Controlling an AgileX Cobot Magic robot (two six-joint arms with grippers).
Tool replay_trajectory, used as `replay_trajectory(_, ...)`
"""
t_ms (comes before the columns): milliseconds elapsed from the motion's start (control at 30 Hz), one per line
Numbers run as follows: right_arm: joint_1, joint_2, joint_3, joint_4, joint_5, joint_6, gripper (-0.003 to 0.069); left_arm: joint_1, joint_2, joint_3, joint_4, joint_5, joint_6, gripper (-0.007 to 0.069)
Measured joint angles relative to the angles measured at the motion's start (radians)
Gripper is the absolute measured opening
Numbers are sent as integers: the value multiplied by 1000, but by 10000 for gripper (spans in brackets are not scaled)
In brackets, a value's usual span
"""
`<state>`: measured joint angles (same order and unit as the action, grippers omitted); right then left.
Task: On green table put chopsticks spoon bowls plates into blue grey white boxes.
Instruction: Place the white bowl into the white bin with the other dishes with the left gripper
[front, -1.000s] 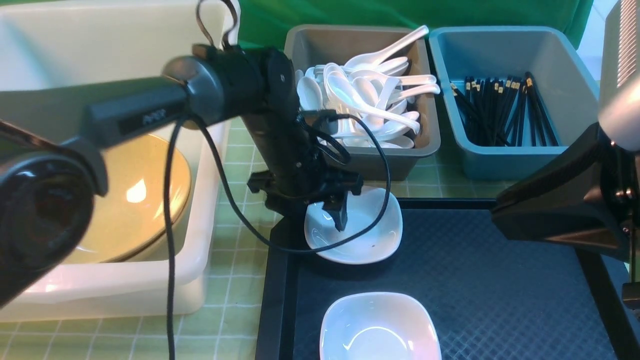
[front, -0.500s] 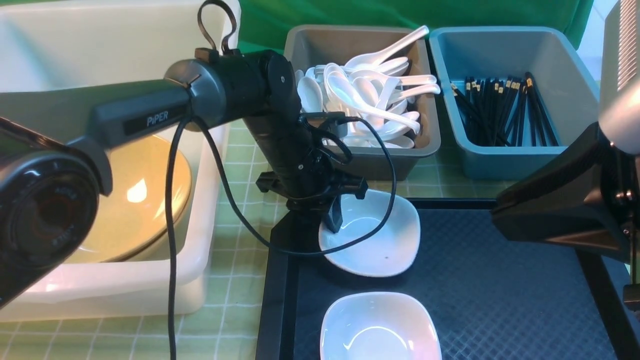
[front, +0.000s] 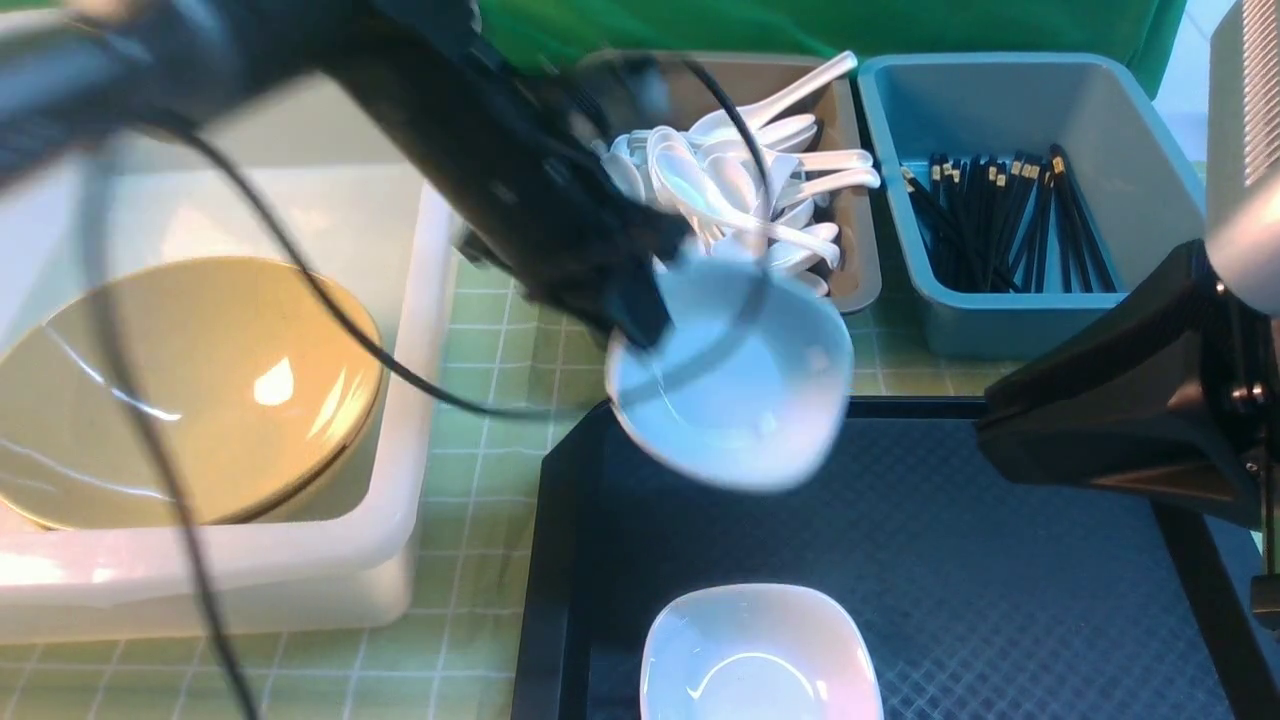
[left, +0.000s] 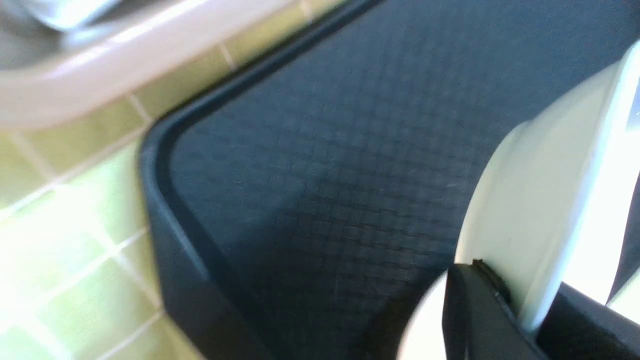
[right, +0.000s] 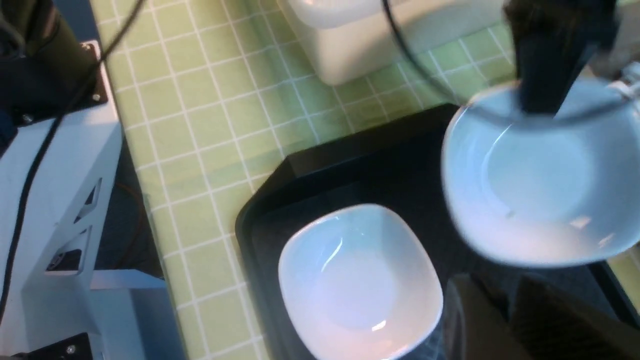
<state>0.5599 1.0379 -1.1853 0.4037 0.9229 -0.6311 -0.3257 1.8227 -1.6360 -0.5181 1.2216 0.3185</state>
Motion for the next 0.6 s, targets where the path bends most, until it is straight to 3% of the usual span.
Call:
replay_trajectory(167,0,6,0,62,-85,-64,141,205,-146,10,-29,8,25,15)
replay_trajectory(200,0,19,0,78,-115,-72,142,328,-189,26,-33,11,22,15)
replay_trajectory(300,0,59,0,131,-155,-103,143,514,-234,84,-31,11,-1,15)
replay_trajectory(467,0,159,-2,397,-192,-299,147,780,-280,229,-16,5,-8,15)
replay_trajectory(600,5,263,-64,510,-176,-407,151,978,-315,338,-2,6,2,15)
